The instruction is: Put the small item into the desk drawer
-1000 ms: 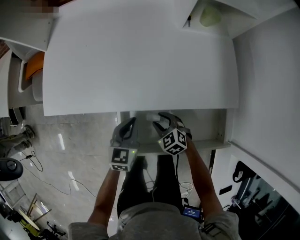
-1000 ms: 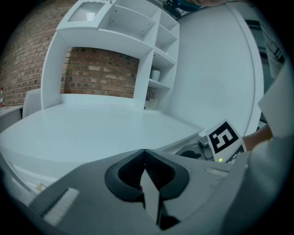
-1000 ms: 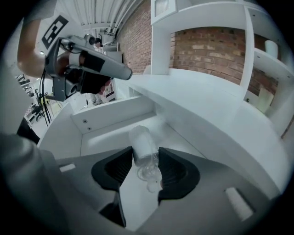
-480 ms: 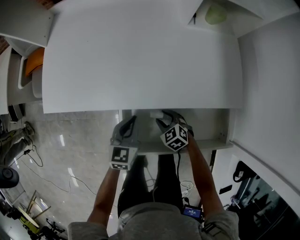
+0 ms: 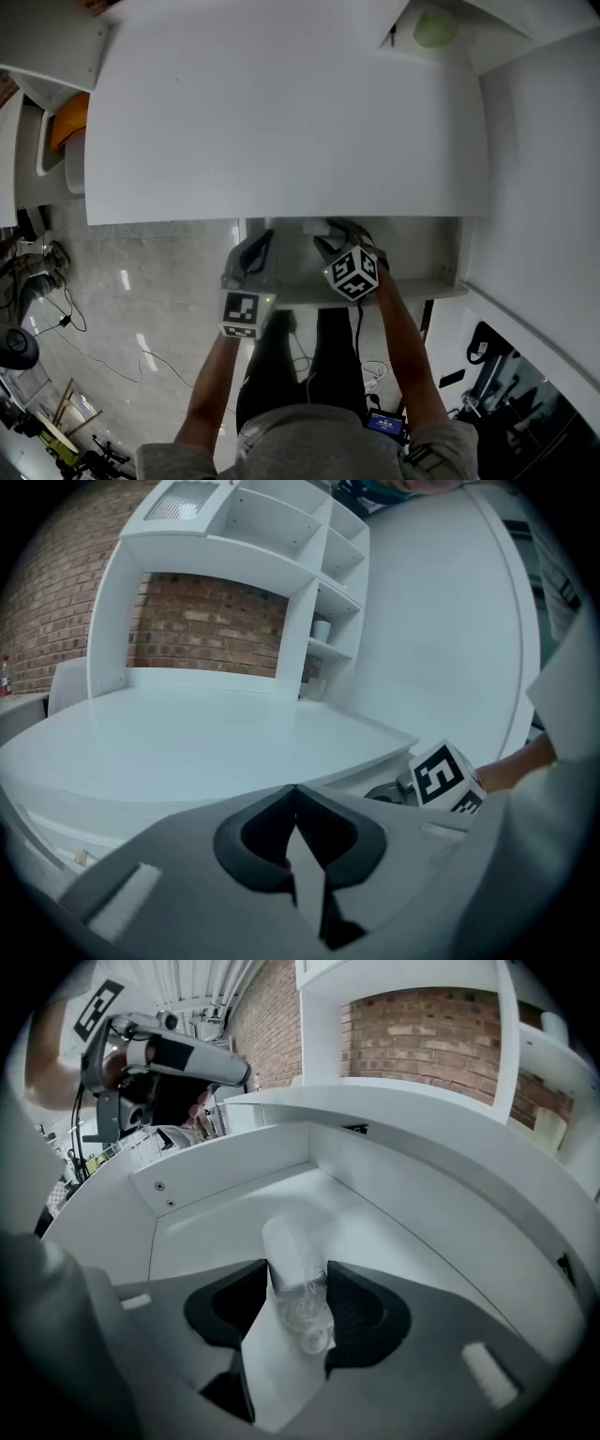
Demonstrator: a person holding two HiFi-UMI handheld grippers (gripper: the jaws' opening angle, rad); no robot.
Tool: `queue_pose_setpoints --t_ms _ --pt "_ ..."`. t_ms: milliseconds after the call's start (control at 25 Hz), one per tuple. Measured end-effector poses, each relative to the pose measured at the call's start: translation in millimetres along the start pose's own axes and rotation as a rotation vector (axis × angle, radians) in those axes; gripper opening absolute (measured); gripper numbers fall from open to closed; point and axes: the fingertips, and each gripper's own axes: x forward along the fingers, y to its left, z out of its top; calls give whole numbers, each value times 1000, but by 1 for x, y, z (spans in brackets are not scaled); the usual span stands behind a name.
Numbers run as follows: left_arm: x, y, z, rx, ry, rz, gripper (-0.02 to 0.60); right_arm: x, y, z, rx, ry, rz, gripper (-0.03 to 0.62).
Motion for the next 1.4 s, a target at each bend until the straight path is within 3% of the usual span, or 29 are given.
queue_pose_setpoints --t_ms 880,1400 --pt "-24 -13 36 44 -58 -18 12 -63 0 39 25 -122 -82 193" --pt "-47 -38 96 92 -123 -32 12 -153 -21 86 95 -293 -232 149"
